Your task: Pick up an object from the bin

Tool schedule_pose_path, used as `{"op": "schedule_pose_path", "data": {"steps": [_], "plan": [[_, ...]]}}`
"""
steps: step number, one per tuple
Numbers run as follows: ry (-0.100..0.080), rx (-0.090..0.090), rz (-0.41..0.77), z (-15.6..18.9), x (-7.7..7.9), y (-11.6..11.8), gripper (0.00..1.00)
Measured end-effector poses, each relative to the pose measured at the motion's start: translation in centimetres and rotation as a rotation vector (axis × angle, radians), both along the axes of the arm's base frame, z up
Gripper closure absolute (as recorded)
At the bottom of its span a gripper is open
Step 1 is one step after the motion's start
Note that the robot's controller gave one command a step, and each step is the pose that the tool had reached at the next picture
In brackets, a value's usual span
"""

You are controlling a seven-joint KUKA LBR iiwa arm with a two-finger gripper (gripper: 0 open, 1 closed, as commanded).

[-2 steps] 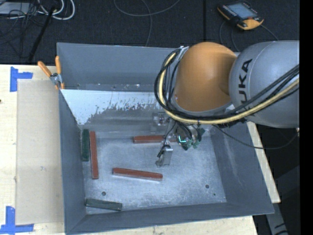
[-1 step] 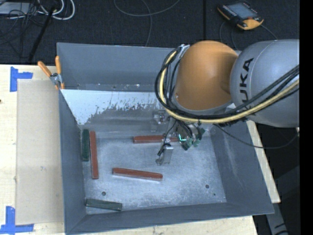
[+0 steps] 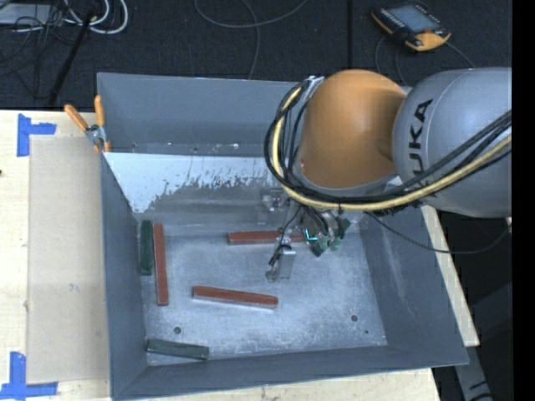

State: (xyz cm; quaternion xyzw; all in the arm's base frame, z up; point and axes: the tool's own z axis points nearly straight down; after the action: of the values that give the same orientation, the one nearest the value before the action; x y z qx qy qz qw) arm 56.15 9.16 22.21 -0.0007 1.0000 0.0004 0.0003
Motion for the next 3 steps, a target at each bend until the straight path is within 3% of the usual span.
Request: {"op": "schedule_pose_path", "data": {"steps": [1, 2, 3], "plan": [[0.004, 0.0, 0.039, -3.9, -0.4, -0.1, 0.0], [0.006, -0.001, -0.019, -0.6, 1.0, -1.4, 0.0], [-0.014, 0.002, -0.221, -2.3, 2.6, 0.3, 0.0]]}}
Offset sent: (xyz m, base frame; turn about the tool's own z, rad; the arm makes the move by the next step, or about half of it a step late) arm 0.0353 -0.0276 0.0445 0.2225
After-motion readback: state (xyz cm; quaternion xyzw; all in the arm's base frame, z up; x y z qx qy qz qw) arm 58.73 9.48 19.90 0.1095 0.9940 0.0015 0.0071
